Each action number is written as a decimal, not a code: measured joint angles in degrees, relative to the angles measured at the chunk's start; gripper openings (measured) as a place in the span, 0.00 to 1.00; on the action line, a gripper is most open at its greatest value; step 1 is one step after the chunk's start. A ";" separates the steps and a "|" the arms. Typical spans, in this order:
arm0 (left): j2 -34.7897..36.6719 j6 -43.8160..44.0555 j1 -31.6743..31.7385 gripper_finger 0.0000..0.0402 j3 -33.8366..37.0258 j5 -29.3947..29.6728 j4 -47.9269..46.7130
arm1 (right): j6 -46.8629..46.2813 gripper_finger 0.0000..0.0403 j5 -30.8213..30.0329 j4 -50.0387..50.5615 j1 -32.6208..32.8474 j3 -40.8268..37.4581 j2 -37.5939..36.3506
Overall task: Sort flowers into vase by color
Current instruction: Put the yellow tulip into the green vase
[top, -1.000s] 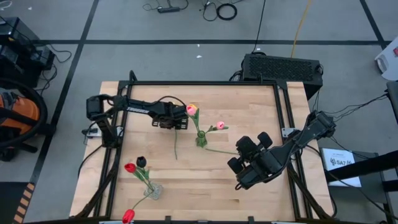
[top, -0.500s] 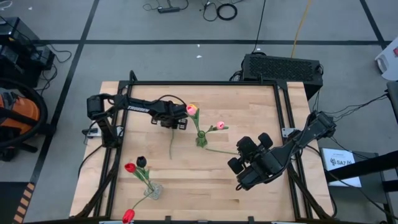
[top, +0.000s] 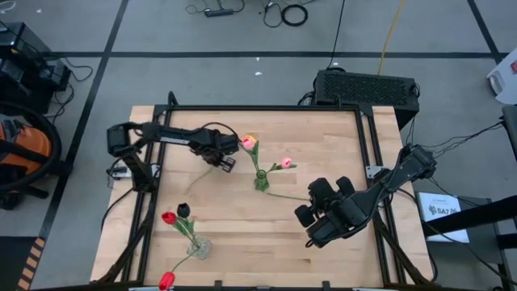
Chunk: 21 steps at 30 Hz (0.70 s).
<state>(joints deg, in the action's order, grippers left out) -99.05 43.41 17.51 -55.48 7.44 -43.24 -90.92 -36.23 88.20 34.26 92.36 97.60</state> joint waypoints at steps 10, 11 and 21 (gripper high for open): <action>19.90 -3.64 2.25 0.03 -0.13 5.06 -9.22 | -13.48 0.00 6.67 0.36 4.03 -0.01 0.42; 22.36 -3.81 2.51 0.03 -0.13 5.07 -9.02 | -15.67 0.00 6.65 0.23 4.69 -0.02 0.42; 45.00 -9.25 2.97 0.03 -0.20 3.96 -0.31 | -31.66 0.00 11.88 -4.39 10.31 -4.89 0.41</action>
<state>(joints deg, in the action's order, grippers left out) -54.05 34.16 20.48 -55.68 11.40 -43.55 -122.58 -24.35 83.81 44.57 87.46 98.01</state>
